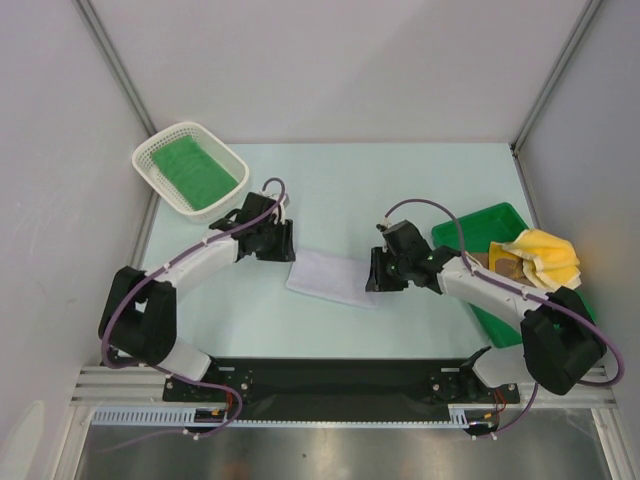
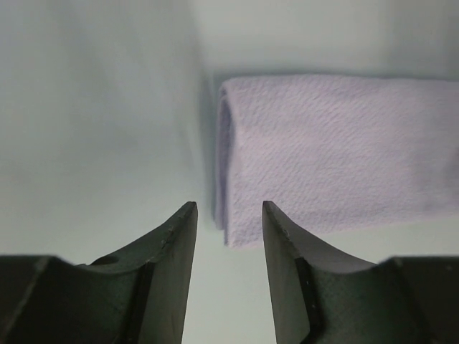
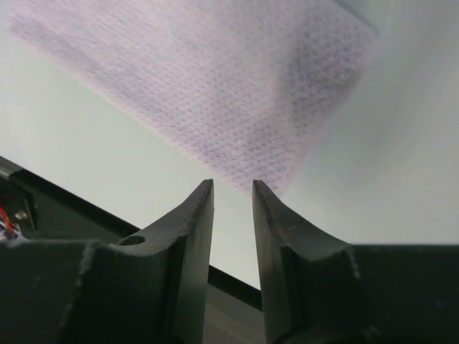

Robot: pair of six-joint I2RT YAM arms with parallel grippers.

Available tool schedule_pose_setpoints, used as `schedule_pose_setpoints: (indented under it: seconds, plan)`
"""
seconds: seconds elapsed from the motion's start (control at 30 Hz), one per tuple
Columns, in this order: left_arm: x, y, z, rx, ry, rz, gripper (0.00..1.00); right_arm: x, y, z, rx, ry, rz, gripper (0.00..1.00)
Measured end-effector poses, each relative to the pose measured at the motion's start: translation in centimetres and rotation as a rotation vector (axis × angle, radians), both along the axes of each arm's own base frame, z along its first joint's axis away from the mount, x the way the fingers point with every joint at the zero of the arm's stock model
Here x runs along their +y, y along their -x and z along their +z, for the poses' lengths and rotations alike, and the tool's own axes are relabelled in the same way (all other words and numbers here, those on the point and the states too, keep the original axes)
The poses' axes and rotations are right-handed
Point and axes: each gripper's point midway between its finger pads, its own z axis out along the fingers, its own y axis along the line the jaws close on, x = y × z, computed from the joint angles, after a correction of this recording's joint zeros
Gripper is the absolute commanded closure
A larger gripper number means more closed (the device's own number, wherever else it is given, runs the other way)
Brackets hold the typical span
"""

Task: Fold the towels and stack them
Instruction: Fold the towel, then neatly place the folded towel into the bin

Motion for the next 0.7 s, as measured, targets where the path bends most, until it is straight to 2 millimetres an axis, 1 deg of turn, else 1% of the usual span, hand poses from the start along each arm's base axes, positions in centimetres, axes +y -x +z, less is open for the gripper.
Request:
schedule_pose_setpoints:
  seconds: [0.07, 0.1, 0.2, 0.27, 0.37, 0.43, 0.47, 0.5, 0.6, 0.7]
  plan:
    - [-1.1, -0.6, 1.1, -0.038, 0.057, -0.025, 0.54, 0.5, -0.7, 1.0, -0.036, -0.029, -0.005, 0.68]
    - [-1.7, -0.8, 1.4, -0.046, 0.086, -0.040, 0.54, 0.7, -1.0, 1.1, -0.050, -0.037, -0.007, 0.69]
    - [-2.8, -1.0, 1.3, -0.048, 0.130, -0.069, 0.55, 1.2, -2.1, 1.2, -0.090, -0.056, -0.016, 0.69]
    - [-3.1, -1.2, 0.5, -0.034, 0.133, -0.075, 0.57, 1.5, -2.9, 0.8, -0.111, -0.065, -0.024, 0.69]
    - [-3.1, -1.2, -2.2, 0.026, 0.108, -0.070, 0.57, 1.5, -3.5, -0.9, -0.105, -0.051, -0.036, 0.69]
    - [-2.8, -0.7, -4.1, 0.080, 0.082, -0.065, 0.55, 1.3, -3.7, -2.2, -0.088, -0.035, -0.039, 0.69]
    - [-2.5, -0.5, -4.7, 0.102, 0.069, -0.061, 0.51, 1.2, -3.6, -2.7, -0.082, -0.028, -0.040, 0.70]
    - [-2.3, -0.3, -4.9, 0.113, 0.057, -0.059, 0.50, 1.1, -3.5, -3.2, -0.071, -0.019, -0.040, 0.70]
    - [-1.8, -0.8, -4.4, 0.103, 0.027, -0.052, 0.44, 0.7, -3.3, -3.8, -0.061, -0.004, -0.038, 0.68]
    - [-1.7, -1.9, -3.1, 0.058, 0.015, -0.059, 0.41, 0.7, -3.3, -3.0, -0.081, -0.013, -0.037, 0.65]
